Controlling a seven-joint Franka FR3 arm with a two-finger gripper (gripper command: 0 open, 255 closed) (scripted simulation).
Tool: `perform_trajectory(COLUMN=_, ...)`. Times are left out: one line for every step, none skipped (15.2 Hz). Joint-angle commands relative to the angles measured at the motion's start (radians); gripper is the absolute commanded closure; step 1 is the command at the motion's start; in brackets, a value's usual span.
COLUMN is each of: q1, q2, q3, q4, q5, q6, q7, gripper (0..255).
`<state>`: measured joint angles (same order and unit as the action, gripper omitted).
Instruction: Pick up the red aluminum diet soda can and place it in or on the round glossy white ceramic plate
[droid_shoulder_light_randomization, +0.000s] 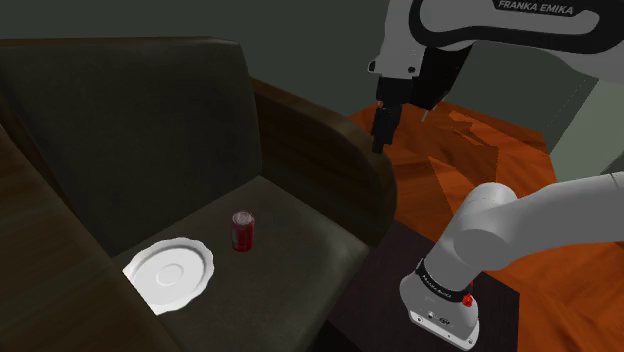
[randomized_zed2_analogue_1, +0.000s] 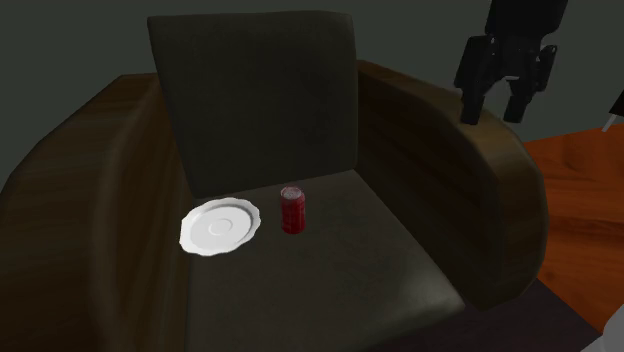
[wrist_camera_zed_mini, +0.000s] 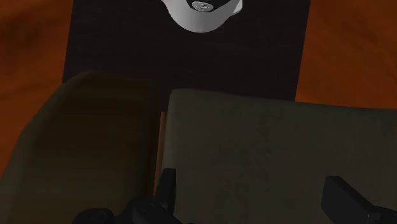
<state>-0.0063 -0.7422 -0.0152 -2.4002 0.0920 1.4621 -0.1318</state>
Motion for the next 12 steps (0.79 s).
perform_trajectory(q1=0.000, q2=0.000, q3=0.000, q4=0.000, q5=0.000, q6=0.000, q7=0.000, gripper=0)
perform_trajectory(q1=0.007, q2=0.016, q3=0.012, q4=-0.012, q5=0.010, q6=0.034, q7=0.006, gripper=0)
perform_trajectory(q1=0.015, q2=0.033, q3=0.024, q4=-0.022, q5=0.020, q6=0.068, q7=0.012, gripper=0)
perform_trajectory(q1=0.022, q2=0.052, q3=0.037, q4=-0.031, q5=0.030, q6=0.102, q7=0.017, gripper=0)
perform_trajectory(q1=0.030, q2=0.072, q3=0.049, q4=-0.039, q5=0.040, q6=0.136, q7=0.023, gripper=0)
perform_trajectory(q1=0.037, q2=0.093, q3=0.061, q4=-0.045, q5=0.049, q6=0.170, q7=0.028, gripper=0)
perform_trajectory(q1=0.044, q2=0.115, q3=0.074, q4=-0.050, q5=0.058, q6=0.203, q7=0.033, gripper=0)
perform_trajectory(q1=0.052, q2=0.139, q3=0.086, q4=-0.054, q5=0.066, q6=0.237, q7=0.038, gripper=0)
perform_trajectory(q1=0.059, q2=0.164, q3=0.098, q4=-0.056, q5=0.074, q6=0.271, q7=0.043, gripper=0)
perform_trajectory(q1=0.066, q2=0.190, q3=0.111, q4=-0.057, q5=0.081, q6=0.304, q7=0.048, gripper=0)
perform_trajectory(q1=0.072, q2=0.217, q3=0.123, q4=-0.056, q5=0.087, q6=0.337, q7=0.053, gripper=0)
perform_trajectory(q1=0.079, q2=0.245, q3=0.135, q4=-0.054, q5=0.093, q6=0.370, q7=0.058, gripper=0)
